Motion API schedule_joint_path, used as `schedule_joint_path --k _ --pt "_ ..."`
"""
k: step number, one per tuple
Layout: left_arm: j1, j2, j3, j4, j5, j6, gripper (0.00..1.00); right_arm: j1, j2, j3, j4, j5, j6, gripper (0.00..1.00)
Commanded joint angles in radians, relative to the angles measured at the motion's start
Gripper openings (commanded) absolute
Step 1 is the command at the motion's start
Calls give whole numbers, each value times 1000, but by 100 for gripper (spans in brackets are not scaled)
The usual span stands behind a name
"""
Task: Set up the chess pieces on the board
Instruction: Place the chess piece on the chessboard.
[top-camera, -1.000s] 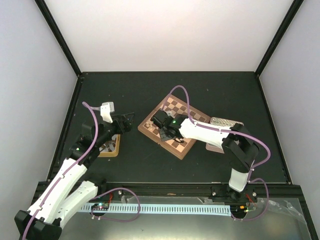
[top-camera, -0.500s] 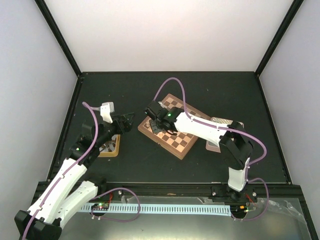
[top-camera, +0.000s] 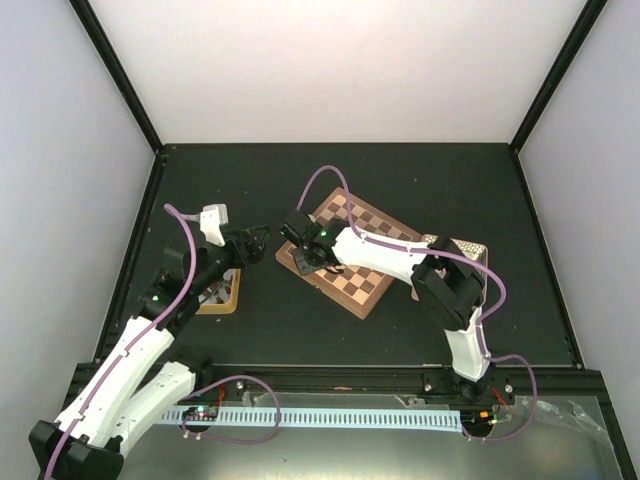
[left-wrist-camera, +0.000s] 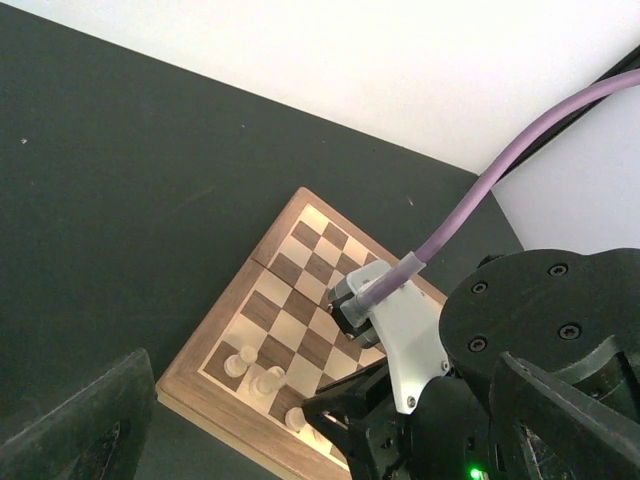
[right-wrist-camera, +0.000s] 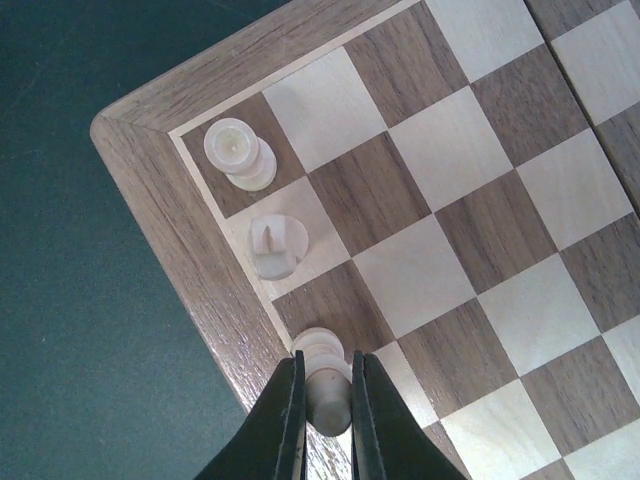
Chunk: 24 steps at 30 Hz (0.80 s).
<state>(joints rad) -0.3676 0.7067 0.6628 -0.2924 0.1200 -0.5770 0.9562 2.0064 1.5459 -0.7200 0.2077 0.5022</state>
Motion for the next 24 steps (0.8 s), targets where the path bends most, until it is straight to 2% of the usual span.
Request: schedule_joint_path --k 1,7,18,24 --pt "6 -9 9 -17 -19 18 93 6 21 32 0 41 -4 4" --pt "6 -9 9 -20 -22 22 93 5 38 28 2 60 1 7" --pt "6 -8 12 -20 -19 21 93 6 28 59 3 54 1 26" --pt "6 -11 17 -25 -20 22 93 4 -12 87 -15 77 13 31"
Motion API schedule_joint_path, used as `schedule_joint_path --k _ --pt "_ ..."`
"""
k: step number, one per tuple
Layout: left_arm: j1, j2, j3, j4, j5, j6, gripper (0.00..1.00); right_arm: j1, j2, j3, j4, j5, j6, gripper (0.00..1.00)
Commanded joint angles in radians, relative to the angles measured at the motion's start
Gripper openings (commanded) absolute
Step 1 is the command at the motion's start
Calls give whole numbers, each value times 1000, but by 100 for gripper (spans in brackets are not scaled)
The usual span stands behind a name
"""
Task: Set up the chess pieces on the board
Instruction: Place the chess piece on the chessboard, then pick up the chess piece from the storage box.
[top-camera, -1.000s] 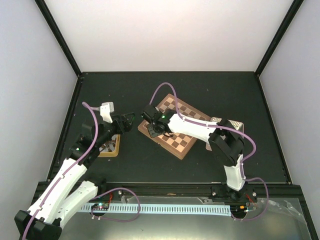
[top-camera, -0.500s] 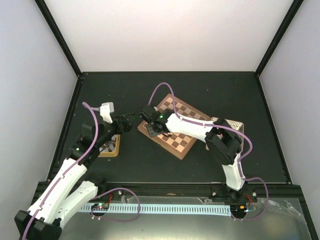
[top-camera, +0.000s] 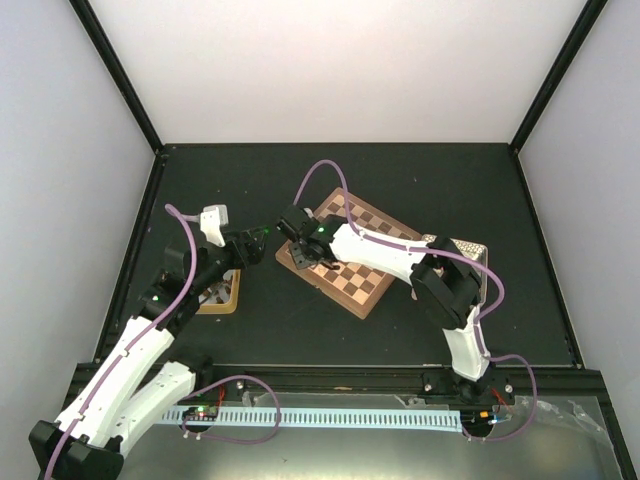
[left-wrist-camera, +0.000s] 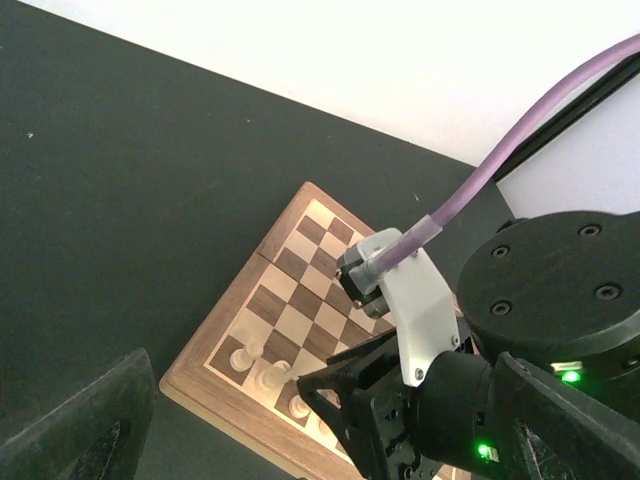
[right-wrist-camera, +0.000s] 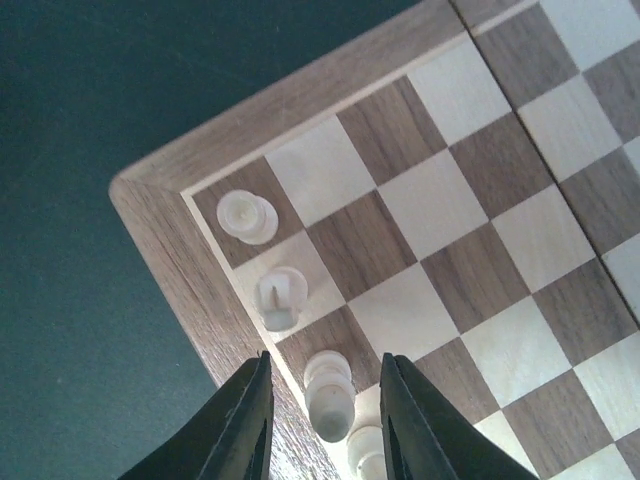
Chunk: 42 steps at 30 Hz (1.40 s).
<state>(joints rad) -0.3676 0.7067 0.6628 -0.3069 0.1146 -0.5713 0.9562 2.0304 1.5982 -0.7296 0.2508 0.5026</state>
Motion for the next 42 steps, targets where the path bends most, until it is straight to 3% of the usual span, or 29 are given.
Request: schedule_joint_path --k 1,7,11,17,23,30,36,42 --pt "5 -13 18 -12 -14 17 93 3 -55 34 -5 38 19 31" --pt "6 -19 20 -17 -11 23 93 -21 -204 -48 30 79 73 32" --pt "6 -24 20 -14 3 38 94 -93 -377 -221 56 119 125 32" --pt "6 -30 21 29 42 95 94 -331 -692 -485 62 144 159 34" --pt "7 -19 32 82 72 143 95 -593 -888 -680 64 131 111 45" --pt "7 38 35 159 94 151 96 -810 -883 -812 85 -26 70 45" --pt "7 101 34 235 128 151 96 -854 -793 -841 97 -25 54 44" --pt "7 170 80 222 134 163 95 -897 -655 -798 171 -31 14 26"
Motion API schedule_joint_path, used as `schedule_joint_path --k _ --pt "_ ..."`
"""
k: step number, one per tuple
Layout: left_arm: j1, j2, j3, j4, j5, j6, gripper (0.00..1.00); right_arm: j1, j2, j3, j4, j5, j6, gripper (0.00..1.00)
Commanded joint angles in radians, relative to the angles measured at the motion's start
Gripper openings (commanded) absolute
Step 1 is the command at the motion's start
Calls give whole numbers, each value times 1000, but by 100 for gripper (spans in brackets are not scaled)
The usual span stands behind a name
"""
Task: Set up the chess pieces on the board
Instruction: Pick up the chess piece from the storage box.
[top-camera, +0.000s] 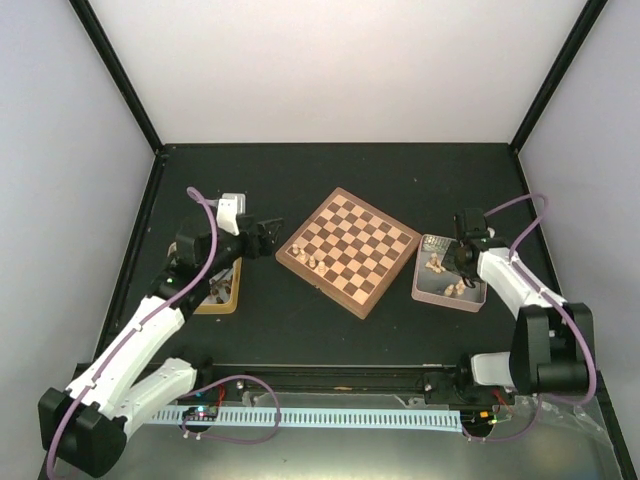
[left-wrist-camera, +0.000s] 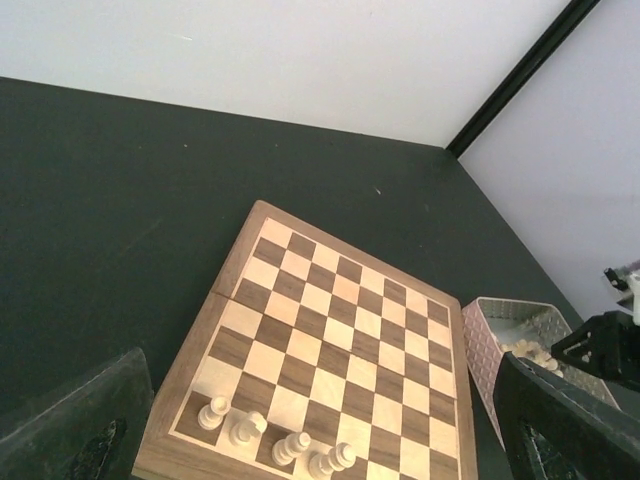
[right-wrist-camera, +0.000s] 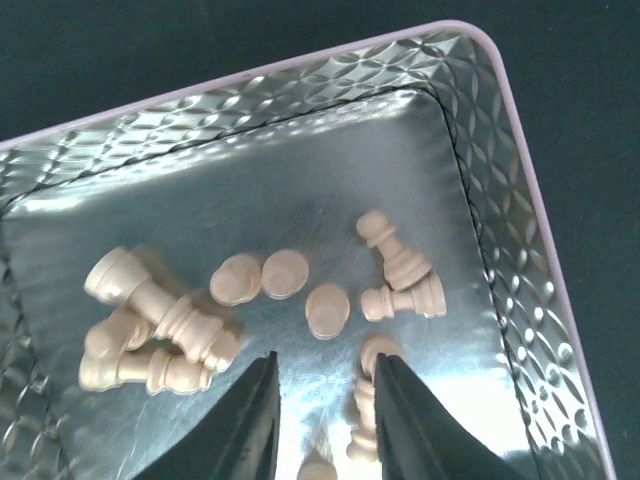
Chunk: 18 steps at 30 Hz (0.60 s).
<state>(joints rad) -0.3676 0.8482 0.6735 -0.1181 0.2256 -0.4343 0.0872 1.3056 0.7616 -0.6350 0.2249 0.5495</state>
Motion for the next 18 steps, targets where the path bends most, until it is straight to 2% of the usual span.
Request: schedule_joint_path --k 1,4,18 --pt "7 34 75 30 24 26 95 -30 97 50 77 -8 -39 25" --pt "7 36 80 22 34 24 95 -32 153 73 85 -28 -58 21" --pt "7 1 57 28 17 41 95 -32 220 90 106 -1 -74 19"
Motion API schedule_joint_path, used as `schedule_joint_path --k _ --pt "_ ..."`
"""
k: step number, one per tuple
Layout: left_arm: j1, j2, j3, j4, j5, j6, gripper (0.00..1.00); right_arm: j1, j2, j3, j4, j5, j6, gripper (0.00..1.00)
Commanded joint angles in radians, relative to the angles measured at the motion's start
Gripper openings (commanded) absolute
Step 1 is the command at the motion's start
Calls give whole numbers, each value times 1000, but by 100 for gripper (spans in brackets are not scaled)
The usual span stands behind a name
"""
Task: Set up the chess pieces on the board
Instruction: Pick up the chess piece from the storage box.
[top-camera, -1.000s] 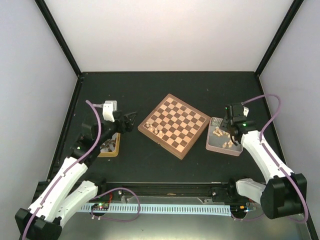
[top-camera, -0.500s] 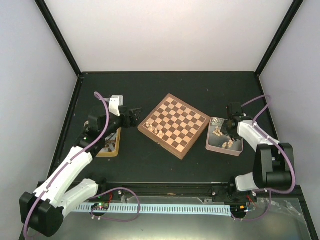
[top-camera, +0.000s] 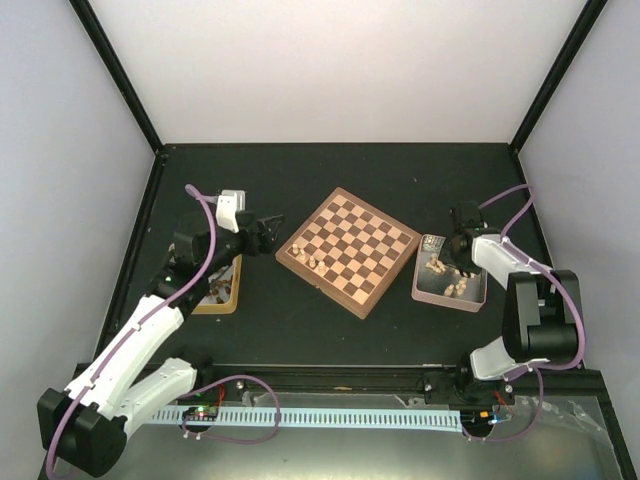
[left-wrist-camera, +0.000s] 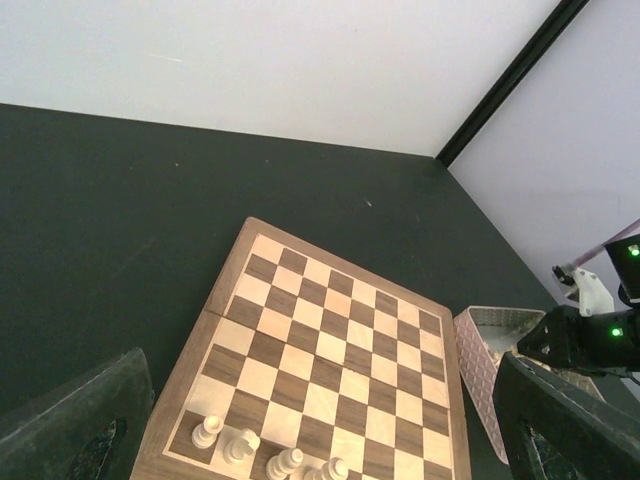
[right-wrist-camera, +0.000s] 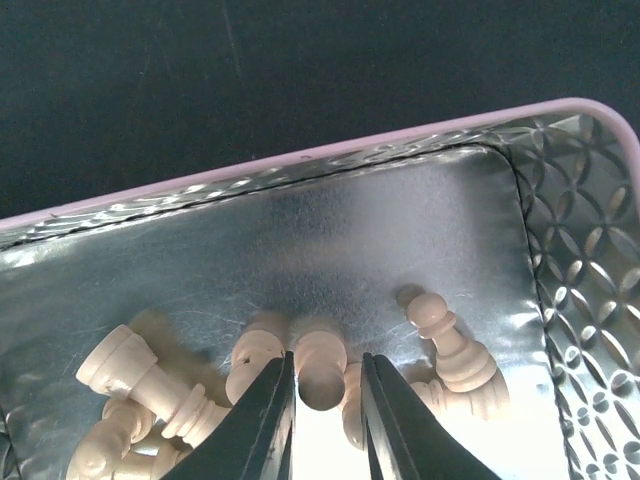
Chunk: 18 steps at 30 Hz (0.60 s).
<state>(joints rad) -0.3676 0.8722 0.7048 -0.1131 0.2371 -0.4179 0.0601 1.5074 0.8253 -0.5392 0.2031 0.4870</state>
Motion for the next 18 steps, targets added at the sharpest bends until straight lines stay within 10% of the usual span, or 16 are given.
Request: schedule_joint_path --k 1,12,18 --pt "7 -26 24 23 5 25 95 -6 20 27 9 27 -12 19" --pt "6 -62 26 -10 0 37 95 -5 25 55 0 41 -6 9" --pt "7 -88 11 -21 -4 39 95 -5 11 49 -11 37 -2 19"
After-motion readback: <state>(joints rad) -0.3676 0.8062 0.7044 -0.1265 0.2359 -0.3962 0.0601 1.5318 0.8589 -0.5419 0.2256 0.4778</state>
